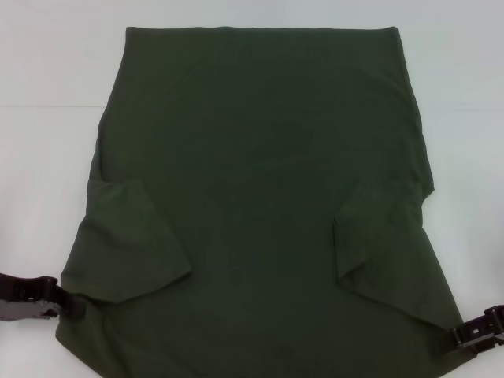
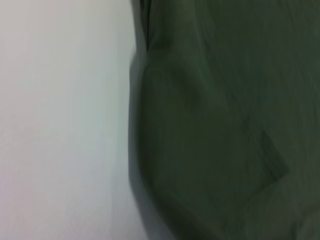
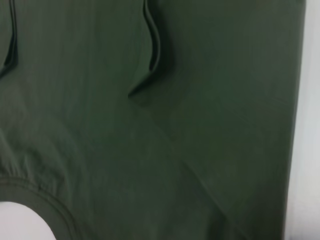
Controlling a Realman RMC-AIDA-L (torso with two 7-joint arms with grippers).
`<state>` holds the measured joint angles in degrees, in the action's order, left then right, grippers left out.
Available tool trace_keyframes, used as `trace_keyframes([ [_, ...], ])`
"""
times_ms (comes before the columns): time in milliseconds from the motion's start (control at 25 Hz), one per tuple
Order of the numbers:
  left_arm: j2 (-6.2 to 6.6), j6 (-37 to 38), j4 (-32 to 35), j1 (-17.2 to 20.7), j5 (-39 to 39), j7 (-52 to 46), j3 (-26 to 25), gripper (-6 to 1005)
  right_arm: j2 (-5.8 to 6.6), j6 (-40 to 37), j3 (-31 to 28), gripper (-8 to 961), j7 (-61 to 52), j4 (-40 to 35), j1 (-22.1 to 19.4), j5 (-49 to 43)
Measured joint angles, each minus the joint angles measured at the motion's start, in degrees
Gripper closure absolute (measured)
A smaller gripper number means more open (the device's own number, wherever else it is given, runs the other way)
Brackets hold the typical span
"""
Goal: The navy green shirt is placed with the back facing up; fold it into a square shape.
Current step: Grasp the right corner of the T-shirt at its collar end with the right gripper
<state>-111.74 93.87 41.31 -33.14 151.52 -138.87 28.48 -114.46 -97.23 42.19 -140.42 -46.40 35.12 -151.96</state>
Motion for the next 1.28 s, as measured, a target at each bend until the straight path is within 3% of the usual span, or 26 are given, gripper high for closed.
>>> trace_keyframes([
  [560,0.03,0.0,0.0,0.0,0.0,0.0,0.2,977,-0.26,0.7,0.8,113,-0.2,0.2,0.1,0.0],
  [1280,-0.06,0.1,0.0,0.0,0.0,0.0,0.1,978,-2.46,0.0,1.0,137,0.4,2.0,3.6,0.4],
])
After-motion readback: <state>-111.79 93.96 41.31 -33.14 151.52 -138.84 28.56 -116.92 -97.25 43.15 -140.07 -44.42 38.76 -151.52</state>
